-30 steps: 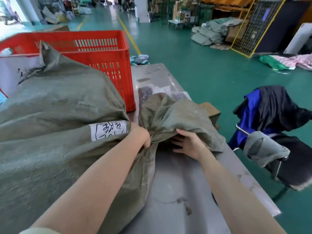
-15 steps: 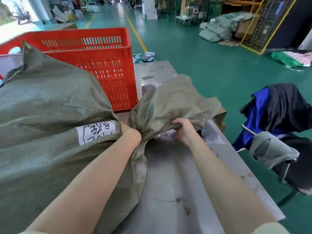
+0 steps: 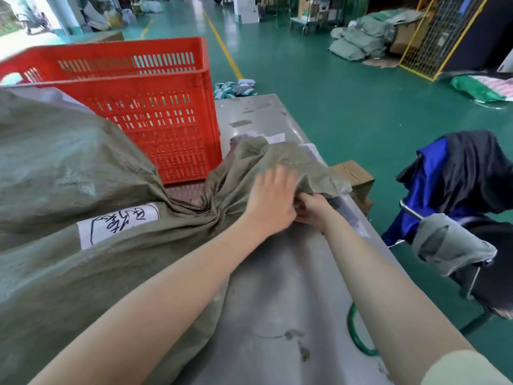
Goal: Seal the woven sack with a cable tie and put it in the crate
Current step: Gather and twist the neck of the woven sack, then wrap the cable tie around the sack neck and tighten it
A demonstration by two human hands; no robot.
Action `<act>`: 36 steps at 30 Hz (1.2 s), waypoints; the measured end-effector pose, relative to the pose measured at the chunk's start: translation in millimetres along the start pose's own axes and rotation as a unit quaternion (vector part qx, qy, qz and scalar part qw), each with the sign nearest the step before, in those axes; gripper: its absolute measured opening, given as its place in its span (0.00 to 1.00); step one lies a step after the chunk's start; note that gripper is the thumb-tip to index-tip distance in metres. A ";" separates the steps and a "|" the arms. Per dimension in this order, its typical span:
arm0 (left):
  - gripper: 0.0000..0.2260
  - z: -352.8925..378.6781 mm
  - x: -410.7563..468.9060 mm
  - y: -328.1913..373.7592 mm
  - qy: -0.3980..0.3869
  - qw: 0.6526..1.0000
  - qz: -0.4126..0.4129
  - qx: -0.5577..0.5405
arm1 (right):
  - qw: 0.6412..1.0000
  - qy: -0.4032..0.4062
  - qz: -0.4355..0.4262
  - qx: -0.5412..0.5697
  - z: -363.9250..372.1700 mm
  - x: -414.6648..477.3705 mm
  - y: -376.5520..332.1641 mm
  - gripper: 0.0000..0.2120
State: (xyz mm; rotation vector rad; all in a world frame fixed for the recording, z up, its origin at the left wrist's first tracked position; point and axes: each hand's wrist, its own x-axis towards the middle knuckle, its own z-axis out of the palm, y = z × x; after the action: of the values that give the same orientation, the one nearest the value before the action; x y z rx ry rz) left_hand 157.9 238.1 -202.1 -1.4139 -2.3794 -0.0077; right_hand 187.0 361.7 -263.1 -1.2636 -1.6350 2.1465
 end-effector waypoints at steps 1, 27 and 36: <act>0.23 3.7 4.3 10.1 -0.022 0.997 0.044 -0.056 | 1.000 -0.017 0.004 -0.016 -4.5 0.7 -2.9 0.11; 0.11 136.9 52.6 90.0 -0.362 0.815 -0.244 -0.381 | 0.930 0.063 -0.026 -0.362 -99.4 18.0 31.0 0.16; 0.11 94.7 15.0 71.7 -0.508 0.669 -0.202 -0.503 | 0.935 0.132 -0.061 -0.323 -87.9 0.5 39.8 0.10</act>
State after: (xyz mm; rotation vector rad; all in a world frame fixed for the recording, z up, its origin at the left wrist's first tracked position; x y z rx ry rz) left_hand 182.8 304.5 -298.6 -1.3562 -3.9607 -1.0875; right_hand 261.6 409.6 -301.3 -1.4662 -2.3019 1.3186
